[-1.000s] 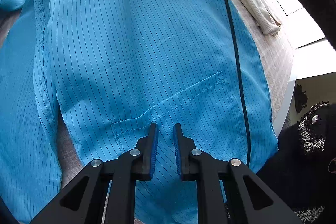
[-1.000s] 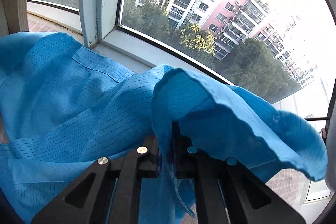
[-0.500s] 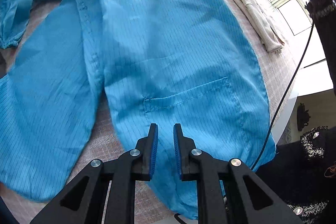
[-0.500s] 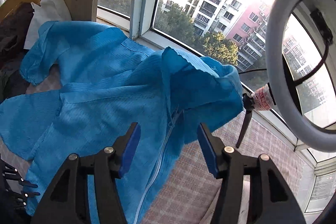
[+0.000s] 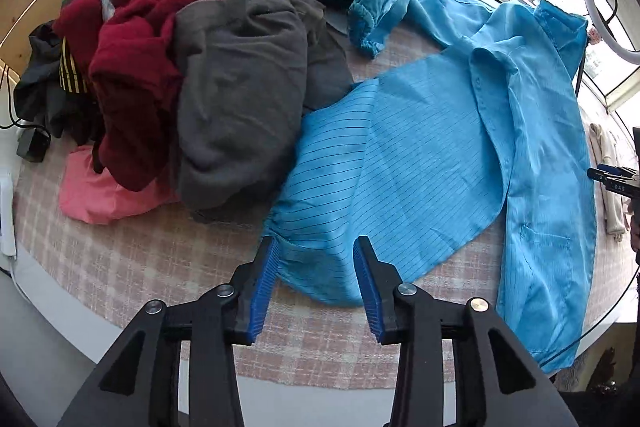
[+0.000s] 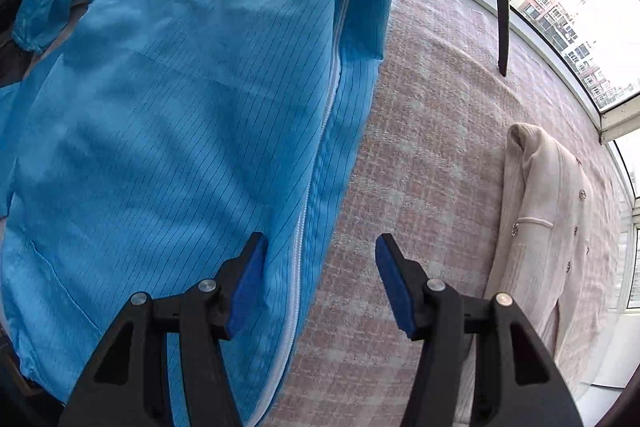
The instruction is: Fold clothes
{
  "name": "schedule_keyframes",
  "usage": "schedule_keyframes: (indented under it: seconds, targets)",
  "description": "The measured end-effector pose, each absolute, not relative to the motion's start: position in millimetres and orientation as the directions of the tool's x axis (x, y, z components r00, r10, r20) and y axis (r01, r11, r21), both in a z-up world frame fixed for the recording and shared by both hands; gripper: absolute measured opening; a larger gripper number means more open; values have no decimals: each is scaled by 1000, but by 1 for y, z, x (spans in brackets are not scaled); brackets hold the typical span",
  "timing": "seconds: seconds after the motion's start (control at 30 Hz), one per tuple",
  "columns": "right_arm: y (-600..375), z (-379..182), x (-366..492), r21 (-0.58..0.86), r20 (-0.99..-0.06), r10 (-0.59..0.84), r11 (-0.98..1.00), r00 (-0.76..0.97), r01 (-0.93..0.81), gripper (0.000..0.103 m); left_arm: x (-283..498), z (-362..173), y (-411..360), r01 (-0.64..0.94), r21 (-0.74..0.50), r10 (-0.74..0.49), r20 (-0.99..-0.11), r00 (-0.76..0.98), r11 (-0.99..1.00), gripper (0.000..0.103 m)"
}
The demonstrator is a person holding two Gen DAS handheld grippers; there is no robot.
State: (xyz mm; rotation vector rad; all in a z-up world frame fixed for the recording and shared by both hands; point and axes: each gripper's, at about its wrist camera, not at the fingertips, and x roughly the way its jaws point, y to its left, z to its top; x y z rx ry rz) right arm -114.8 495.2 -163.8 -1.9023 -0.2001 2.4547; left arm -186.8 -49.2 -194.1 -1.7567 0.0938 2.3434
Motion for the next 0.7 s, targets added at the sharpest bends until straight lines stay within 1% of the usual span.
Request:
schedule_keyframes:
  seconds: [0.07, 0.1, 0.17, 0.23, 0.27, 0.3, 0.33, 0.37, 0.47, 0.57, 0.7]
  targets:
    - [488, -143, -97, -83, -958, 63, -995, -281, 60, 55, -192, -206, -42, -248, -52, 115, -962, -246, -967, 41]
    - [482, -136, -87, -44, -959, 23, -997, -281, 70, 55, -195, -213, -37, -270, -31, 98, -966, -239, -962, 43]
    - [469, -124, -62, 78, -956, -99, -993, -276, 84, 55, -199, -224, -29, -300, 14, 58, -972, -229, -954, 44]
    - [448, -124, -38, 196, -941, -214, -976, -261, 93, 55, -206, -236, -26, -313, -4, 73, -976, -207, -950, 44]
    - [434, -129, -27, 229, -936, -247, -969, -249, 97, 55, -208, -240, -26, -324, -16, 86, -976, -201, -946, 32]
    - [419, -136, -17, 251, -934, -268, -963, -234, 102, 55, -211, -243, -25, -336, -33, 103, -976, -191, -941, 12]
    - [404, -144, -8, 273, -932, -290, -956, -220, 107, 55, -213, -244, -25, -348, -57, 126, -976, -178, -936, 5]
    - [389, -152, 1, 280, -932, -298, -953, -205, 113, 55, -214, -240, -27, -358, -76, 149, -972, -180, -931, 2]
    - [354, -178, 21, 256, -951, -271, -960, -152, 110, 55, -219, -205, -37, -387, -108, 211, -949, -235, -916, 1]
    - [335, -195, 34, 233, -963, -243, -967, -112, 100, 55, -235, -145, -60, -407, -148, 287, -908, -306, -902, 1]
    - [319, -211, 46, 199, -976, -205, -976, -66, 86, 55, -268, -57, -69, -431, -42, 265, -841, -472, -901, 1]
